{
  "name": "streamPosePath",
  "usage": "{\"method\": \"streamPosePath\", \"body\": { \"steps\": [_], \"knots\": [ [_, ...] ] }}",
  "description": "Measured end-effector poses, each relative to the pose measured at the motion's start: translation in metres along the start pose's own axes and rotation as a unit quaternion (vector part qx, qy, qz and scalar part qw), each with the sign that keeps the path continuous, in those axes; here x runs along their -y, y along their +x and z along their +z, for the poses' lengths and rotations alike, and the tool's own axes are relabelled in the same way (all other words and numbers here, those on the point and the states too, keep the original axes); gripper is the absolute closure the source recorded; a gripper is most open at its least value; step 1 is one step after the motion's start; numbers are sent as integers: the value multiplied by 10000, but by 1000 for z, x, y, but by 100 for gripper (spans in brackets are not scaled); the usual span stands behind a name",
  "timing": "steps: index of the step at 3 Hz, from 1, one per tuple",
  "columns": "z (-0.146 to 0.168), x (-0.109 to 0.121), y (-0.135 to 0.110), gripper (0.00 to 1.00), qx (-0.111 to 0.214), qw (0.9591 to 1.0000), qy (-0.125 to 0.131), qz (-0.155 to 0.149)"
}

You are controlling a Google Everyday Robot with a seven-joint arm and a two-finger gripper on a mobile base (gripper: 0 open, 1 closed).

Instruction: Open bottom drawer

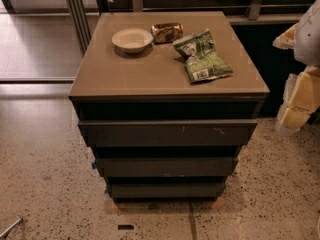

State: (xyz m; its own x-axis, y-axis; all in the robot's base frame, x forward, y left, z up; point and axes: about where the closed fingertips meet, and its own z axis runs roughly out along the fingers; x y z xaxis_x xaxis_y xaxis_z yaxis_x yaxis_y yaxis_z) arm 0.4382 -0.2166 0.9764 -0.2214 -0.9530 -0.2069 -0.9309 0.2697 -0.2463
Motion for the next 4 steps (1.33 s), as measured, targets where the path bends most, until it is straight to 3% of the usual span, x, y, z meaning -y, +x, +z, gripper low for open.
{"method": "streamPosePath", "body": {
  "steps": [1,2,3,4],
  "knots": [
    [0,0,0,0,0,10000,0,0],
    [28,-8,4,0,241,9997,-92,48],
    [102,-40,11,0,819,9955,-453,122],
    [193,-72,13,0,1395,9861,-883,158]
  ]
}}
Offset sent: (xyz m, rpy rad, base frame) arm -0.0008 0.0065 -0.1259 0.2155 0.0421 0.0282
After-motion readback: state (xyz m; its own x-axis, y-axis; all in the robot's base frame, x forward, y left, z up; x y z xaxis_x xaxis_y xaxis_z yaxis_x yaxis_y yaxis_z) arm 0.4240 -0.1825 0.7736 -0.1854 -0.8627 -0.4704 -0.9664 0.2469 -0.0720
